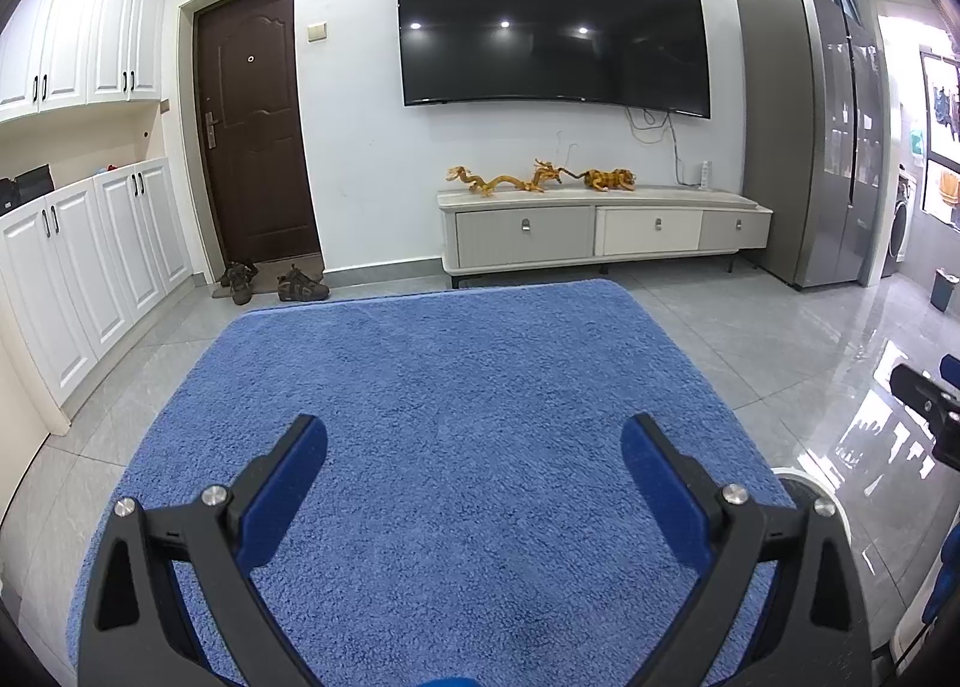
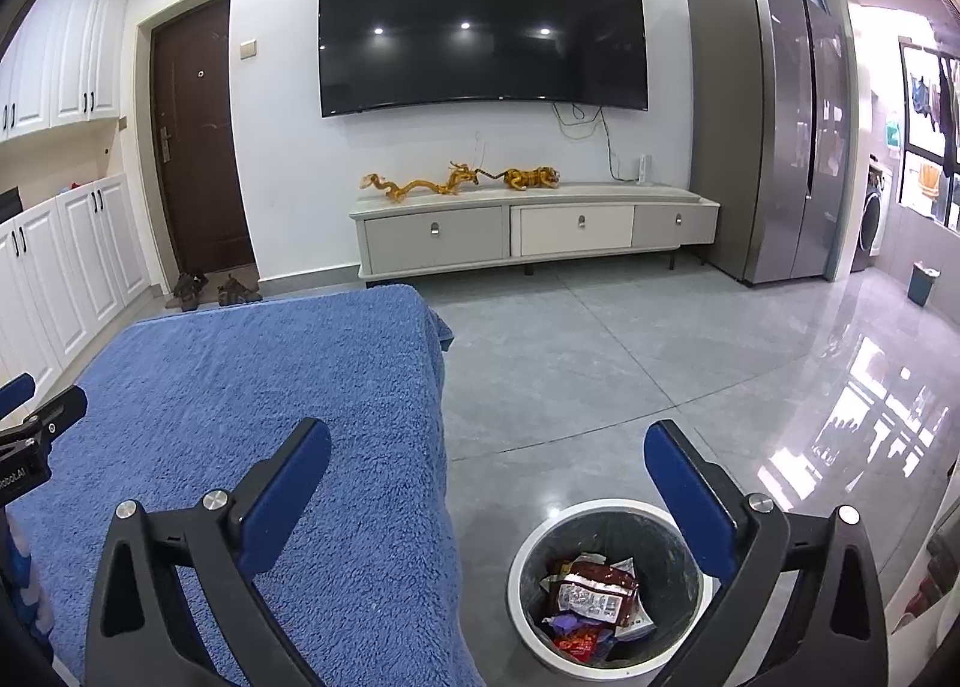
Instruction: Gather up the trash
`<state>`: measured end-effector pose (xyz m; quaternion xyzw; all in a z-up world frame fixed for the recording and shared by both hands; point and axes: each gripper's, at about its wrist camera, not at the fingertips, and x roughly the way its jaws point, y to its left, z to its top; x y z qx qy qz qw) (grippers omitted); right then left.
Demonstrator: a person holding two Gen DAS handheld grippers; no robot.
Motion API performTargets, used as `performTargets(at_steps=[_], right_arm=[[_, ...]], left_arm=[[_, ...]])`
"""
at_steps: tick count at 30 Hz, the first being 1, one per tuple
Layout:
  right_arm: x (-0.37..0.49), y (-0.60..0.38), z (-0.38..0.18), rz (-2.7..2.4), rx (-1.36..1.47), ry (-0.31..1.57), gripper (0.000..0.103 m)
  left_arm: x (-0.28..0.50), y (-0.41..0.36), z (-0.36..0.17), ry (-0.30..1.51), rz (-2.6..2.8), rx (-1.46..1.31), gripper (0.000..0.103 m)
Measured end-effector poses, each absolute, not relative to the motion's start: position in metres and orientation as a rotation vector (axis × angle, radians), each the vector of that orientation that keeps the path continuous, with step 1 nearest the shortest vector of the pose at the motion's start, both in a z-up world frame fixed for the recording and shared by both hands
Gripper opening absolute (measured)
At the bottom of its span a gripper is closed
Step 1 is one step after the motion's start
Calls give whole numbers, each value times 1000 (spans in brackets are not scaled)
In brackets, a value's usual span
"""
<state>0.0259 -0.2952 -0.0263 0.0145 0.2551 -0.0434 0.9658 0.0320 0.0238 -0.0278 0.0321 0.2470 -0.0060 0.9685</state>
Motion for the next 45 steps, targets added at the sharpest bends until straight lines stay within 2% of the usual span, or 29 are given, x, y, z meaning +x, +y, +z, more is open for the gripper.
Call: performTargets(at_steps=[45], right_arm=[[19,-299,-15,-124,-13,485,102]], left_arm=[[30,17,-20,483,-39,68,103]])
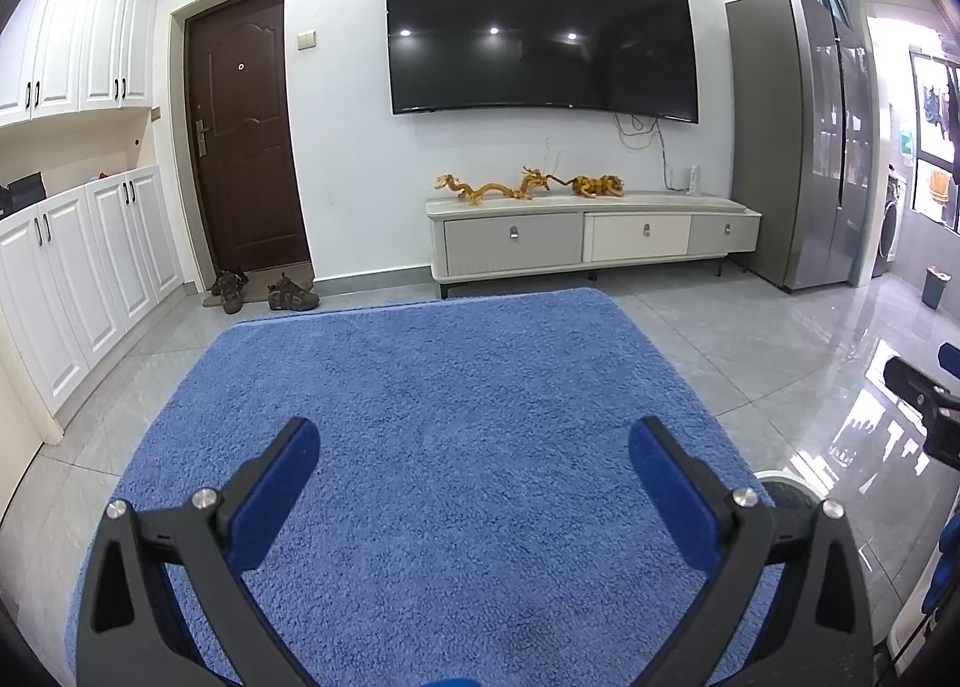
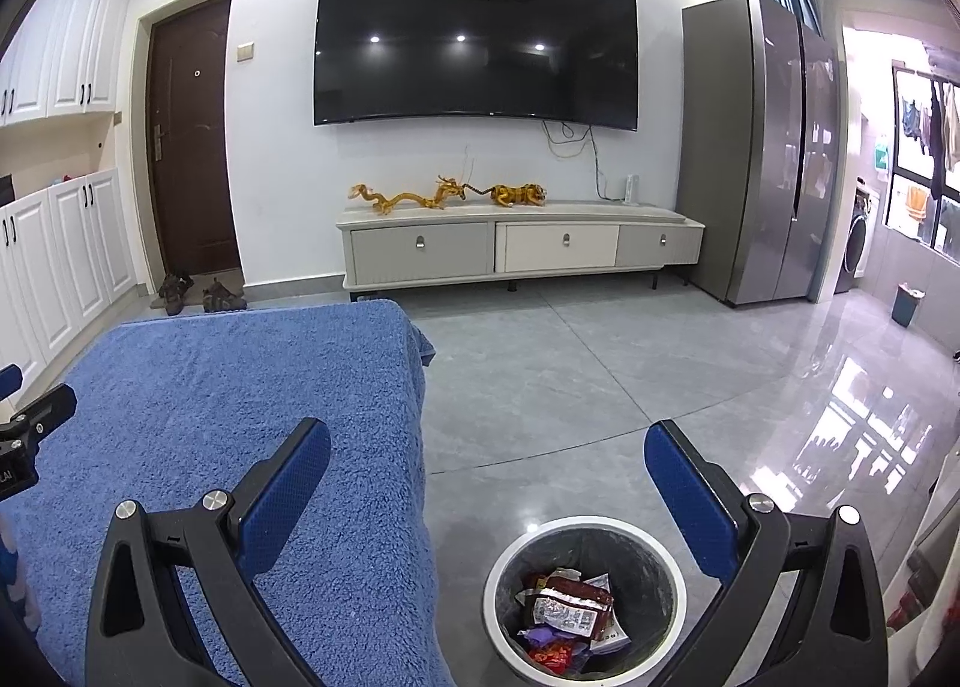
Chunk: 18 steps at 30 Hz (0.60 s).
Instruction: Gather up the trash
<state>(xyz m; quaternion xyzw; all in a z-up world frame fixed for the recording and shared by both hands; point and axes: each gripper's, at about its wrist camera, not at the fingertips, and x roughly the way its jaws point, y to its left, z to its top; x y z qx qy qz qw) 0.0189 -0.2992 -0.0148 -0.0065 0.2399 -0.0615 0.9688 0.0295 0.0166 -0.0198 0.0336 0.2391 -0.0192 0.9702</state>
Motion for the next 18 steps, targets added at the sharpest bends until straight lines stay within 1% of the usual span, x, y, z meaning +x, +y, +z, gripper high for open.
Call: performTargets(at_steps=[18], right_arm=[[8,-296,-10,-129,-23,469,102]], left_arm=[[15,18,-12,457,-41,53,103]])
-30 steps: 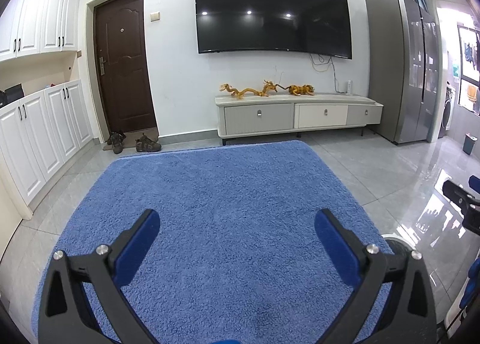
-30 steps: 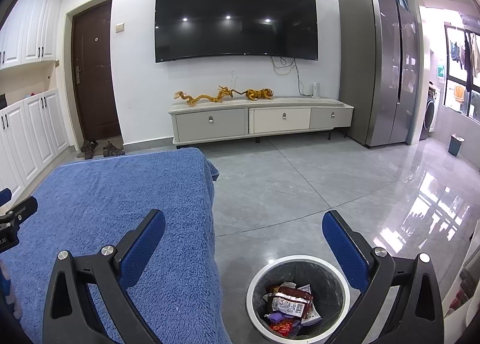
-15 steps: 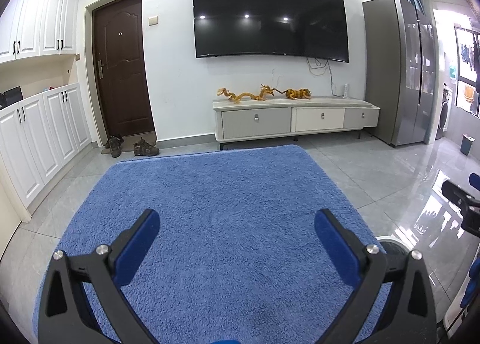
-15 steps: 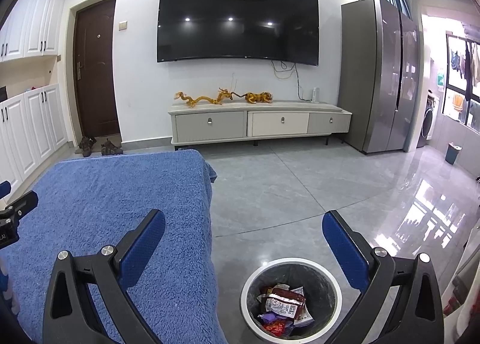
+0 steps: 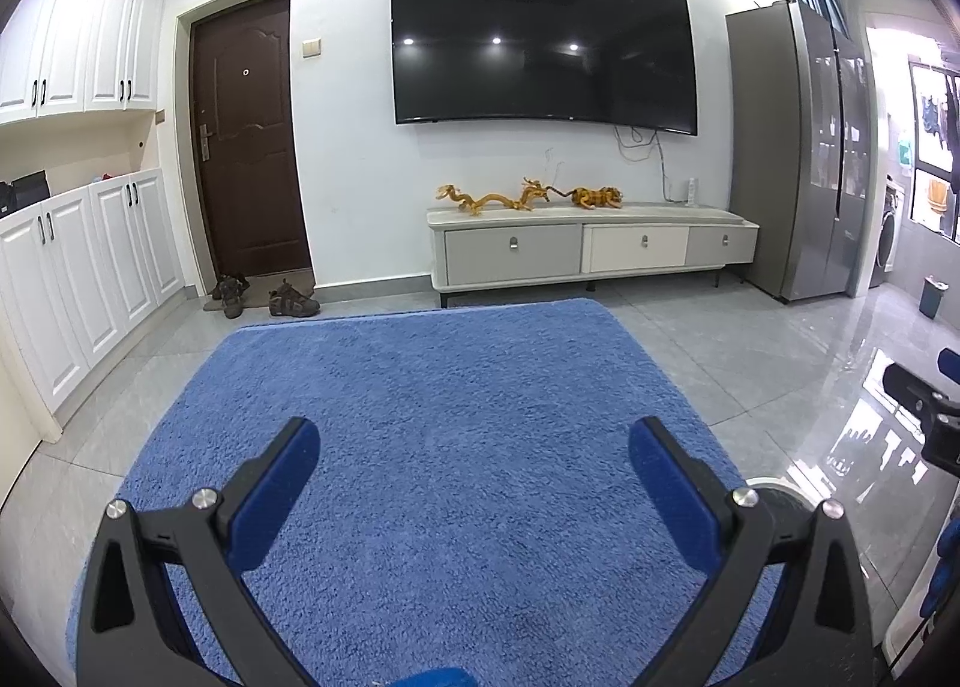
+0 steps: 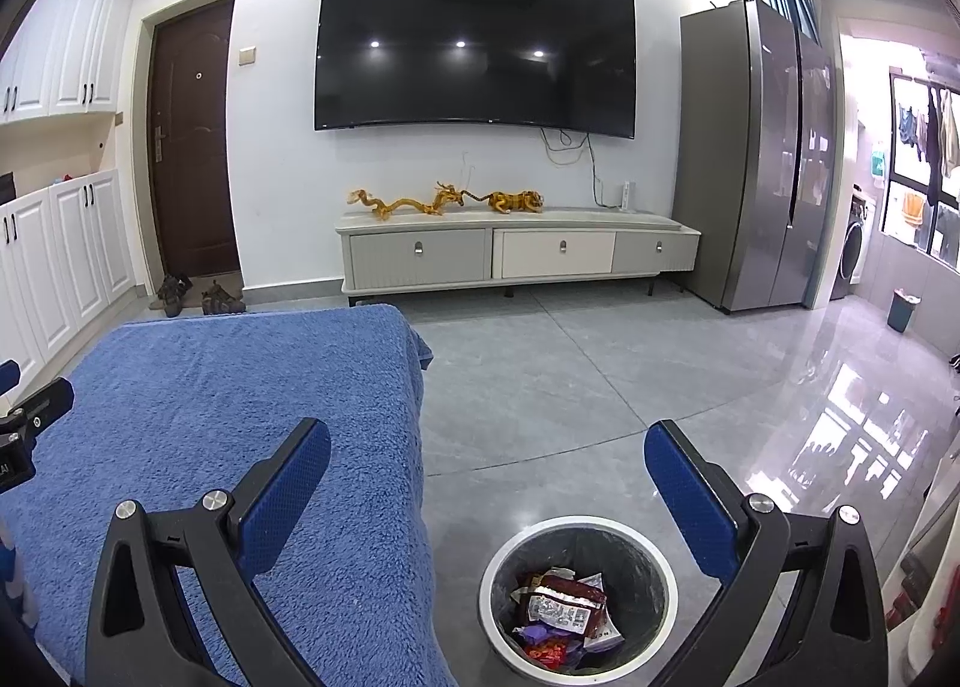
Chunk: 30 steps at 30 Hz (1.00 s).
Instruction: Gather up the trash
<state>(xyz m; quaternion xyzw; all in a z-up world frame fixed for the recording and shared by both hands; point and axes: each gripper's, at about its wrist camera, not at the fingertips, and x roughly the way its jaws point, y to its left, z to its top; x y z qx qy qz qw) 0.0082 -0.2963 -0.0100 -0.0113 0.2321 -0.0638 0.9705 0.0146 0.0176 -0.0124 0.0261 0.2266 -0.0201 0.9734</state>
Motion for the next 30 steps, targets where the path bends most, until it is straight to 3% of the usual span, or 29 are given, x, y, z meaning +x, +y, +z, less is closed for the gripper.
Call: performTargets(at_steps=[30], right_arm=[[-8,-300,2,-147,-32,418,103]], left_arm=[[-2,11,-3,414,-56,56,103]])
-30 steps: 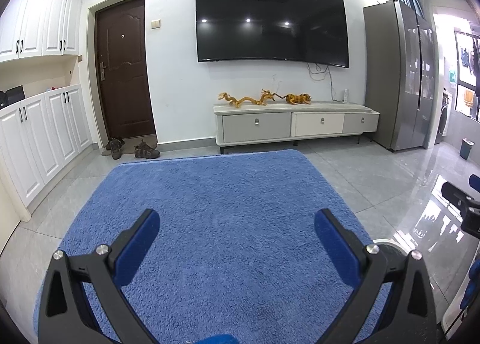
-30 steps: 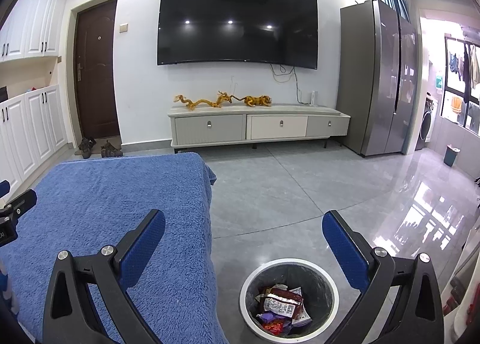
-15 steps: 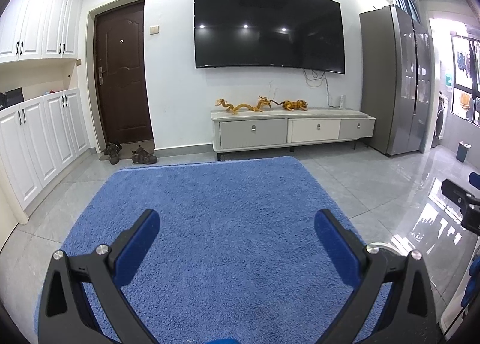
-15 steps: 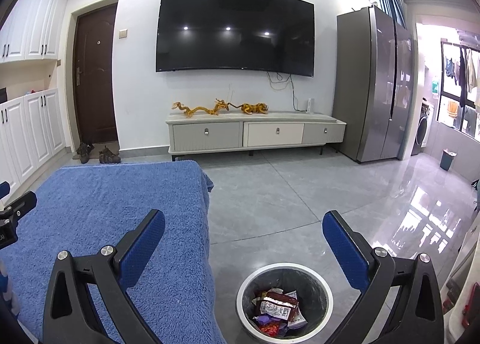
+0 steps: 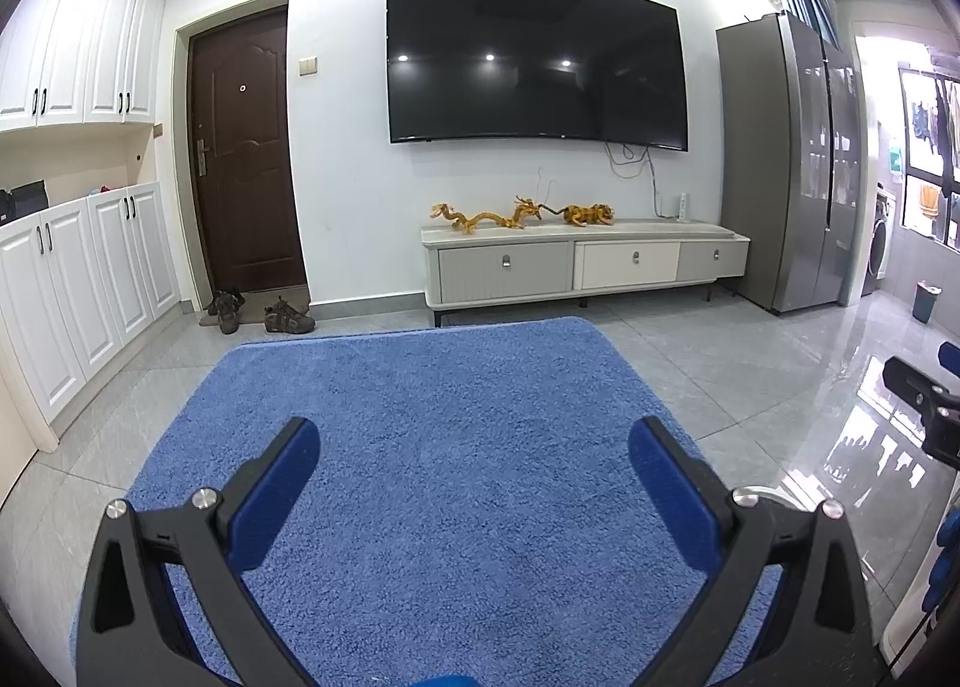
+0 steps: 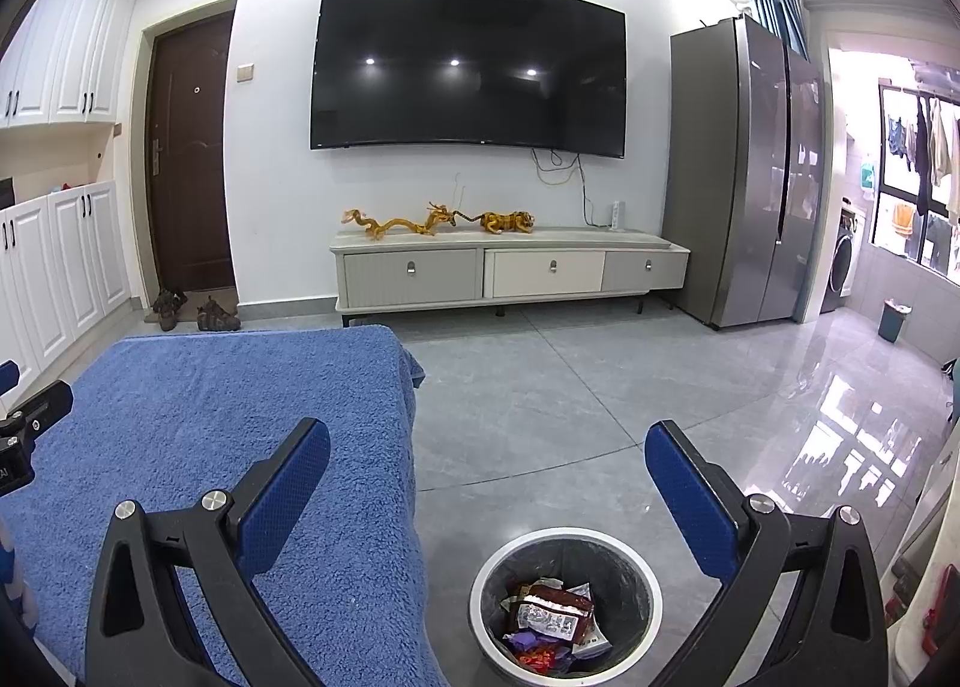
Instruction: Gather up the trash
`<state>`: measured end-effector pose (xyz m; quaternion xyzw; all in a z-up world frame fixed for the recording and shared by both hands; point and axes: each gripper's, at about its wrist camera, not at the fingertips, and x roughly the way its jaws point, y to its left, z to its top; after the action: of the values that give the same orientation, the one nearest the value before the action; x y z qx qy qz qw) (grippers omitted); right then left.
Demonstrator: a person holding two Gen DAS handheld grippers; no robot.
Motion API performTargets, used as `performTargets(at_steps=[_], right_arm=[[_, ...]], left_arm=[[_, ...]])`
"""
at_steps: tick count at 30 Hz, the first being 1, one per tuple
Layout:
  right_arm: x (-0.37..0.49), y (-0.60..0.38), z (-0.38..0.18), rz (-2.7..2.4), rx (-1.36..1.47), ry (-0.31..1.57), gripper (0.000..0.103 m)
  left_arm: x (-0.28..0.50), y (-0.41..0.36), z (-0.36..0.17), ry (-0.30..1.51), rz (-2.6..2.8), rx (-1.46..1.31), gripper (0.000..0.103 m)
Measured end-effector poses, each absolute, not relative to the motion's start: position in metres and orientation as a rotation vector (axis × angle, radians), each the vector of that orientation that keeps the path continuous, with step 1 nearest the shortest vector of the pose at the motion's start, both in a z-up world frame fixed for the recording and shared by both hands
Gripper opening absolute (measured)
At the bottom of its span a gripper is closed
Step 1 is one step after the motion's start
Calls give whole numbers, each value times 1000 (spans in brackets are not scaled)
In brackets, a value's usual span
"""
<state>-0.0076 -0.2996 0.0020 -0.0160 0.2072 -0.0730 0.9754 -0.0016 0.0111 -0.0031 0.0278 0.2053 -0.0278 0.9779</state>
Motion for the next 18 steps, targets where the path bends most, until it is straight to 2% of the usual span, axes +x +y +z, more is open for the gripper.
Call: performTargets(at_steps=[18], right_arm=[[-3,-300,5,-159,-40,400,103]], left_arm=[[4,7,-5,420,-45,64,103]])
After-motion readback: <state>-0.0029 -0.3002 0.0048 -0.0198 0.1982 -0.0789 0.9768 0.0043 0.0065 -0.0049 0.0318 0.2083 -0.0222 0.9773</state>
